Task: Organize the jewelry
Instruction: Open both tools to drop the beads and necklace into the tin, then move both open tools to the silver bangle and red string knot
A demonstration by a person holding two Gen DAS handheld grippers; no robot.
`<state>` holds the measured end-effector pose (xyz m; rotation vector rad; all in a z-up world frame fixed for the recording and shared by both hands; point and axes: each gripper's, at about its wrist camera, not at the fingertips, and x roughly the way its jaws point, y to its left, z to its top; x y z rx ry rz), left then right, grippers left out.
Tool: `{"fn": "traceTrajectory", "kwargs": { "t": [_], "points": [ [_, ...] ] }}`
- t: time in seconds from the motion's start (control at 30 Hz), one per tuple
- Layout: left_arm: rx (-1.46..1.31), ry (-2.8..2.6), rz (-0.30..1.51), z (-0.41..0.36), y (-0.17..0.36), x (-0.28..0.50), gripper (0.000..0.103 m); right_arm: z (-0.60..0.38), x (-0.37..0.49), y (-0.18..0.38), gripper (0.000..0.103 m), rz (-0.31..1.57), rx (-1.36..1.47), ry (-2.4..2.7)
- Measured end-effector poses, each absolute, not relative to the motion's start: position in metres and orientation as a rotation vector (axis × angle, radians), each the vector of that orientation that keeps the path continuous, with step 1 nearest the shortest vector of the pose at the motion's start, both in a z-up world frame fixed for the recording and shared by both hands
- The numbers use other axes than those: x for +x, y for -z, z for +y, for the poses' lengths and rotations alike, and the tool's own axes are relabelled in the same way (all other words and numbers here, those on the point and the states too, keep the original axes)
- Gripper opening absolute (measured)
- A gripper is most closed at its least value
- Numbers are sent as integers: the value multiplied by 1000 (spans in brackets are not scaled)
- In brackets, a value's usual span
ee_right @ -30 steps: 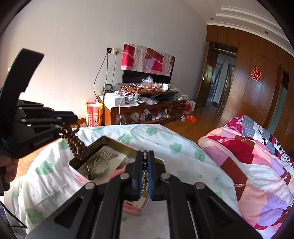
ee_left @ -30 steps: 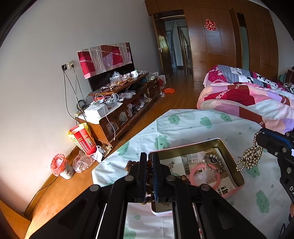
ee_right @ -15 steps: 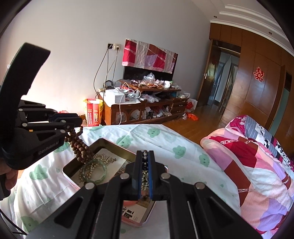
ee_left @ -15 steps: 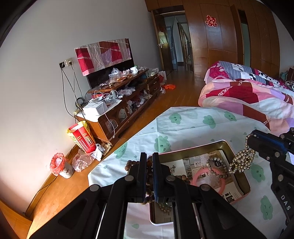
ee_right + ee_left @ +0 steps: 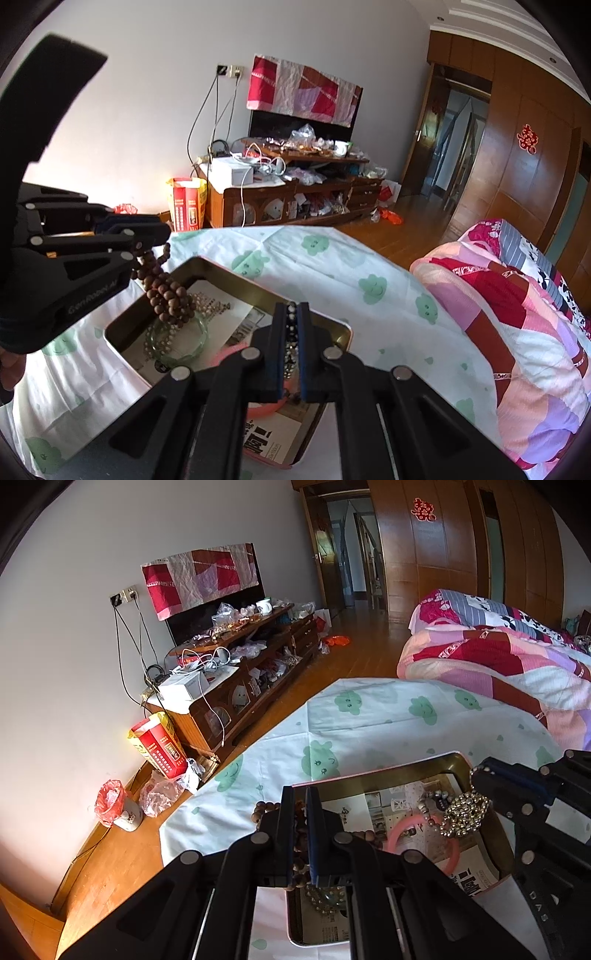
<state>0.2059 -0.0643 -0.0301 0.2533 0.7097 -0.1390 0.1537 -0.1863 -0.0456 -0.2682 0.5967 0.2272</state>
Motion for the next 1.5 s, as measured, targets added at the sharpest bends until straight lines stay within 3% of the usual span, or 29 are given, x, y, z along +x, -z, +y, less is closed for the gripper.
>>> {"fn": "traceTrajectory", "kwargs": {
  "t": [0.33,0.37,0.4,0.43,0.47,0.5,0.87,0.97,1.13,1.5],
  "points": [
    [265,161,776,-69,53,214,8,-186,167,69,7,671,-257,-222],
    [274,158,774,-71,54,213,19,-186,166,71,12,670,-266,-215],
    [284,150,766,-71,55,211,42,-186,165,72,19,670,-275,-203],
    [295,131,748,-71,54,208,55,-187,165,74,39,678,-269,-201],
    [299,117,730,-70,53,205,75,-189,164,75,56,680,-257,-203],
    [301,109,706,-69,51,201,79,-190,162,75,59,676,-253,-197],
    [233,22,741,-29,59,161,79,-212,138,76,59,692,-208,-132],
    [212,9,767,-16,68,143,79,-216,125,74,65,688,-192,-135],
    [184,-14,824,-2,89,114,79,-218,100,80,66,700,-195,-134],
    [230,6,831,-22,107,67,79,-218,42,106,66,762,-158,-164]
  ]
}}
